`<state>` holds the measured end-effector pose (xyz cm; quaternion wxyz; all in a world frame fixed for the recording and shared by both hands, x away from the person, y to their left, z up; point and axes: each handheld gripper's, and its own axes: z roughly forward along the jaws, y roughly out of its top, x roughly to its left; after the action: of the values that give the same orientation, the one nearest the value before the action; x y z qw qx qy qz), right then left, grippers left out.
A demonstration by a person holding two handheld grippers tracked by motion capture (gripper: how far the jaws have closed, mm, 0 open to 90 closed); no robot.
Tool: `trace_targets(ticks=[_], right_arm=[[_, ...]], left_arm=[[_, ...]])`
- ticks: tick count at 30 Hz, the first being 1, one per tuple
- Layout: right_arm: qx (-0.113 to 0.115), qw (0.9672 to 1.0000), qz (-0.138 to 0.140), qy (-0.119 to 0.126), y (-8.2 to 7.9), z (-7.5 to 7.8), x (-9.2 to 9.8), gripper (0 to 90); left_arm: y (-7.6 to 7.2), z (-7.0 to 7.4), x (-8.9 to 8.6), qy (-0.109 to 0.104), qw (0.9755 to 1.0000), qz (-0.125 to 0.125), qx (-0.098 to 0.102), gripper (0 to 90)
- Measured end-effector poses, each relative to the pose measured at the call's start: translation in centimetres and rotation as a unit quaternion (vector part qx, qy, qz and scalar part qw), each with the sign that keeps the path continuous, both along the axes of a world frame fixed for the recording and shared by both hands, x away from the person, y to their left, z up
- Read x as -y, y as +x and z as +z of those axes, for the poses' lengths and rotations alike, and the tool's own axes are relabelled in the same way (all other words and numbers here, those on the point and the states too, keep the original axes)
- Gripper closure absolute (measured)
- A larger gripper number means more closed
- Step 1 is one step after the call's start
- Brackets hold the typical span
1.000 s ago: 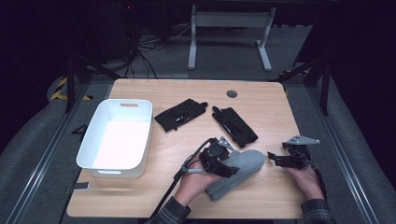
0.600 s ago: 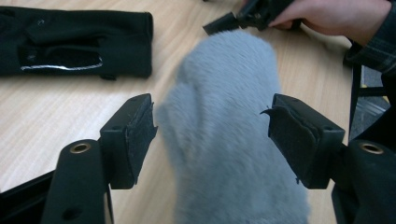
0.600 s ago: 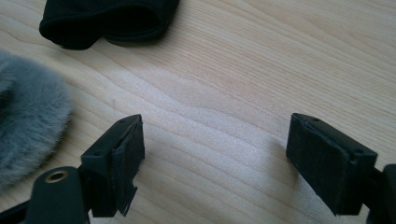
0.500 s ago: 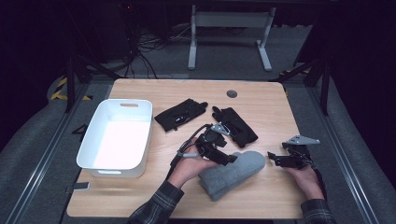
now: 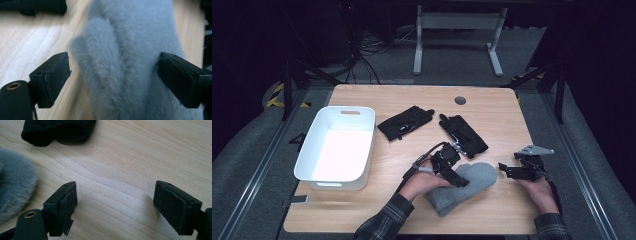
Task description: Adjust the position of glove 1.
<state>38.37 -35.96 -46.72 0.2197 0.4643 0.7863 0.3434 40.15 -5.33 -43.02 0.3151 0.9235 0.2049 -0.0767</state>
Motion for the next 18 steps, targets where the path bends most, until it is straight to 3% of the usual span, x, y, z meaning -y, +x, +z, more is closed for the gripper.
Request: trace_targets(ticks=[6,11,18], right_arm=[[0.0,1.0,0.0,0.0,0.0,0.0,0.0,20.0],[0.0,1.0,0.001,0.0,0.0,0.0,0.0,19.8],[0.0,1.0,0.001,0.0,0.0,0.0,0.0,19.8]], left_arm=[[-0.1,-1.1,0.5,0.021,0.9997,-0.01,-0.001,6.4],[-0.2,-1.8,0.9,0.022,0.9995,-0.016,-0.013,6.8],[-0.2,-1.7,0.7,0.011,0.9991,-0.03,-0.029,22.7]])
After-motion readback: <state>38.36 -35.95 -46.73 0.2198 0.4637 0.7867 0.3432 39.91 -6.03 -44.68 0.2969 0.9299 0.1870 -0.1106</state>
